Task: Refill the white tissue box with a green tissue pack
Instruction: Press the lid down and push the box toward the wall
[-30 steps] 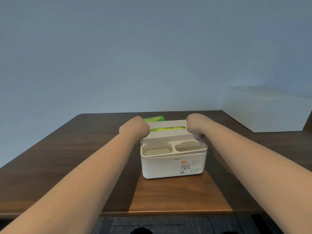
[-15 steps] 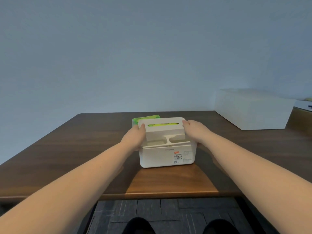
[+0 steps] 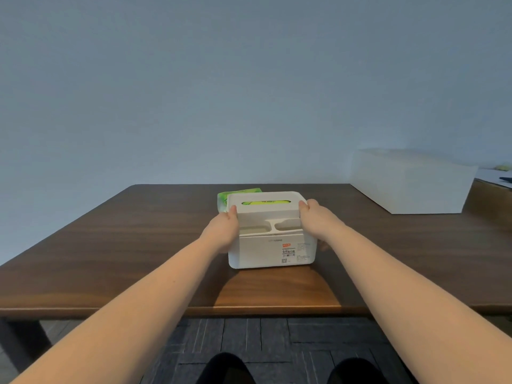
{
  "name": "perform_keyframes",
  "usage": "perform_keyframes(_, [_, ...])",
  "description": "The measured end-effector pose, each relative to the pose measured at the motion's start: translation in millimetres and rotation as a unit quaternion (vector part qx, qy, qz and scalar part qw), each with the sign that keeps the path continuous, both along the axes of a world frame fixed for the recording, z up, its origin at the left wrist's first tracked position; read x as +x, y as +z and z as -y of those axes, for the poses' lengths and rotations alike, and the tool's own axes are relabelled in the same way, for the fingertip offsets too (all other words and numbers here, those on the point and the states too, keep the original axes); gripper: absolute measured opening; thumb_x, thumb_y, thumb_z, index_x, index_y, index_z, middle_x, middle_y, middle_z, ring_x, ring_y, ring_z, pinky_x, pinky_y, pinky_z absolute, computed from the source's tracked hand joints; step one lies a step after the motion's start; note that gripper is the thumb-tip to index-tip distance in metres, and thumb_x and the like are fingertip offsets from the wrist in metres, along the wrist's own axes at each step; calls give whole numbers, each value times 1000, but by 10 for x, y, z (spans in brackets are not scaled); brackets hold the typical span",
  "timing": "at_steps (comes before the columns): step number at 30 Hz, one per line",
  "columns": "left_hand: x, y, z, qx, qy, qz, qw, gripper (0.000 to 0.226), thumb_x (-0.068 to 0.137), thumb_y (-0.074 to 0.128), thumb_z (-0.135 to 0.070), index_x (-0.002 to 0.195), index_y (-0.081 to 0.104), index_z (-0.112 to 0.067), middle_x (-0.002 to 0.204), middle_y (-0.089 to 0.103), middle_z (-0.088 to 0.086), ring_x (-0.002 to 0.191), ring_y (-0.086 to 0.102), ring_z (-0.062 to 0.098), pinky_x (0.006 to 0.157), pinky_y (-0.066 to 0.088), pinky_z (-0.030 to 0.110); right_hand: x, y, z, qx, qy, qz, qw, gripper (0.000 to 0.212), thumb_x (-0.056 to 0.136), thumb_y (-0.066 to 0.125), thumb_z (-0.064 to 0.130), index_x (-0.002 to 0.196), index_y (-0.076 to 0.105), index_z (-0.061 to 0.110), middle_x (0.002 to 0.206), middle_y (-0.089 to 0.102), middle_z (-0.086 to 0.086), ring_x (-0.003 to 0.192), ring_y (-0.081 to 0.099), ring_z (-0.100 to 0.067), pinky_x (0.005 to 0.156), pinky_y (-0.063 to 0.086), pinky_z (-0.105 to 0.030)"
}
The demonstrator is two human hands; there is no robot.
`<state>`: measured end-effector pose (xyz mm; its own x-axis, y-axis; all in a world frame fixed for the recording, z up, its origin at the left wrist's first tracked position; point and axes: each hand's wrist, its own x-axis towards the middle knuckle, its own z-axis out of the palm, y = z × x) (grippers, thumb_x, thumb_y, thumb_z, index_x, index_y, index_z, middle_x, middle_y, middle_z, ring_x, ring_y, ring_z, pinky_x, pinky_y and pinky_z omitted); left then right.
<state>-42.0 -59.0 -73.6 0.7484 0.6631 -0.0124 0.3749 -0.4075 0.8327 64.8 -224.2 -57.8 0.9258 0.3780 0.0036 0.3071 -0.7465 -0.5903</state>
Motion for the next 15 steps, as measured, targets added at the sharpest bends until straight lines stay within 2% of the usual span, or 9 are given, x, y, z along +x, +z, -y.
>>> perform_keyframes(2, [-11,8,12,0,6,-1,1000,58,104,17,-35,139,42,3,135,52,26,123,51,41,102,45,44,-33,-28,15,28,-7,-36,999,57,98,11,46,144,26,15,129,52,-16,94,52,-33,78,55,-50])
perform_keyframes(4, [-11,27,19,-9,-6,-2,1000,55,104,14,-32,144,36,-1,135,51,26,121,52,42,101,46,48,-63,-7,37,50,-25,-90,994,63,96,10,54,145,28,17,134,48,-16,100,54,-38,62,55,-45])
perform_keyframes(5, [-8,34,15,-7,-12,-3,1000,54,104,13,-31,145,35,-3,135,50,26,120,52,43,100,47,51,-79,11,50,52,-30,-113,992,66,96,10,56,146,29,19,137,47,-15,105,55,-40,59,54,-43])
perform_keyframes(8, [-40,32,-28,-12,-15,-8,1000,61,102,17,-41,134,48,0,128,56,25,115,57,41,97,50,49,-114,39,113,46,-22,-144,988,67,94,11,60,147,29,23,140,46,-14,113,56,-41,66,56,-45])
perform_keyframes(10, [-48,44,-98,-54,-27,-7,998,58,100,22,-45,124,54,-3,111,63,20,94,65,36,80,58,41,-110,71,157,41,-7,-152,987,68,94,13,62,147,29,24,139,48,-15,110,59,-41,68,56,-44])
perform_keyframes(11, [-68,68,-133,-79,-41,-2,996,52,99,29,-44,117,56,-5,94,64,16,75,65,30,64,58,33,-97,84,174,35,2,-153,988,68,93,14,63,147,30,24,137,50,-16,108,61,-41,67,57,-42])
perform_keyframes(12, [-96,95,-166,-93,-53,-3,994,41,96,38,-41,106,58,-6,75,58,11,55,58,24,49,50,24,-91,95,187,28,9,-151,988,68,93,15,63,147,30,23,135,52,-17,105,62,-41,65,57,-40])
perform_keyframes(13, [-120,116,-200,-94,-68,-15,993,29,91,46,-35,93,55,-8,60,48,6,42,46,19,42,39,20,-81,100,195,23,12,-148,989,68,94,16,62,146,31,21,133,54,-18,102,64,-40,63,57,-38])
perform_keyframes(15, [-169,139,-227,-70,-91,-41,993,14,79,50,-23,77,46,-10,53,38,4,36,36,17,44,30,21,-59,93,192,37,14,-150,988,66,94,22,60,141,38,16,124,59,-18,92,66,-36,58,54,-33])
